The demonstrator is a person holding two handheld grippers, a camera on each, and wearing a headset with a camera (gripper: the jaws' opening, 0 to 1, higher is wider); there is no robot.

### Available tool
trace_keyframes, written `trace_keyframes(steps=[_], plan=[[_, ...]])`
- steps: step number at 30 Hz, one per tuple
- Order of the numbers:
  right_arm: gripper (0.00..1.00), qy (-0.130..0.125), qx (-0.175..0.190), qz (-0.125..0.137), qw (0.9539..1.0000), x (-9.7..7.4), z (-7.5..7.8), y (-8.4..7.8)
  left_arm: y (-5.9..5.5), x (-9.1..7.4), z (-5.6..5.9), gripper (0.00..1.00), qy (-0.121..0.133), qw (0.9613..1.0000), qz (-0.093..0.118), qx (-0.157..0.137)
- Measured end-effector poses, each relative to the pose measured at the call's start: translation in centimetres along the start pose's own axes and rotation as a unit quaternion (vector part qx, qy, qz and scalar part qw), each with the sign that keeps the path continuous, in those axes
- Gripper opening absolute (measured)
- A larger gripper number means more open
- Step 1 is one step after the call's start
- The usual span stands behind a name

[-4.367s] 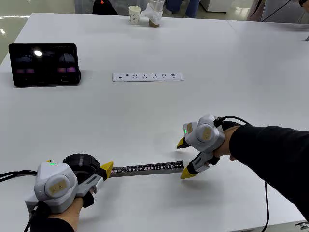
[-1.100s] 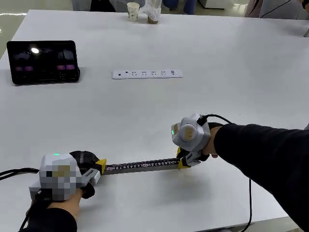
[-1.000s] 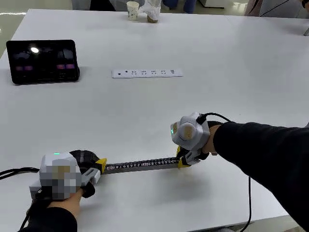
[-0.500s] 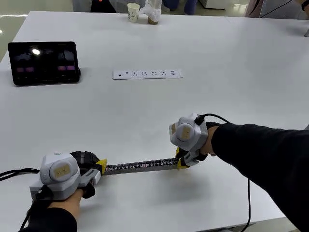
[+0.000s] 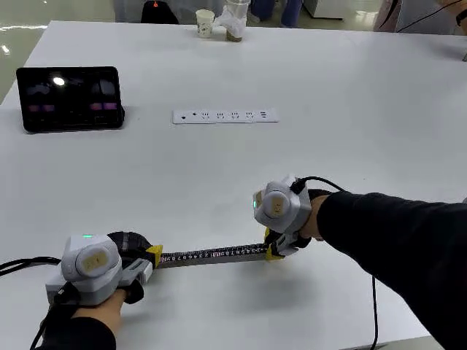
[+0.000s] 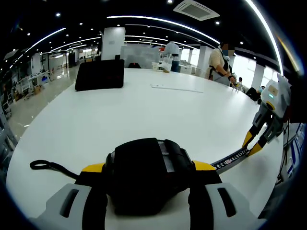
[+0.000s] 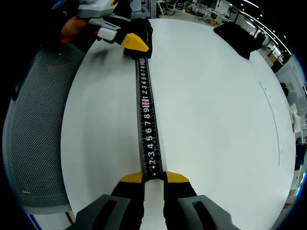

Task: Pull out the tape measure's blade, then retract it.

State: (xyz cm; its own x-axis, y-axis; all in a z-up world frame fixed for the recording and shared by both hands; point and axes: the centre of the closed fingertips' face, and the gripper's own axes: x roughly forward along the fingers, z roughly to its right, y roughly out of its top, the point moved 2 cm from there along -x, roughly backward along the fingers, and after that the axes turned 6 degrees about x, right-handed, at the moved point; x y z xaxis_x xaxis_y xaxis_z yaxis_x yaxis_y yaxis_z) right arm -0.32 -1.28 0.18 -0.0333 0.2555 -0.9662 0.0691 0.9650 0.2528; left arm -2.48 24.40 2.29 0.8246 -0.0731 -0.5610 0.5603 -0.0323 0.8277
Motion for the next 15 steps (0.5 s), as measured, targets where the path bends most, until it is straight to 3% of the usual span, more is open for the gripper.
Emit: trace_keyframes(steps=[15], plan=[[0.12,0.001,0.002,0.002,1.0000,0.10,-0.11,0.46,-0.02,0.09,-0.09,0.64,0.001,1.0000,-0.001,0.003]])
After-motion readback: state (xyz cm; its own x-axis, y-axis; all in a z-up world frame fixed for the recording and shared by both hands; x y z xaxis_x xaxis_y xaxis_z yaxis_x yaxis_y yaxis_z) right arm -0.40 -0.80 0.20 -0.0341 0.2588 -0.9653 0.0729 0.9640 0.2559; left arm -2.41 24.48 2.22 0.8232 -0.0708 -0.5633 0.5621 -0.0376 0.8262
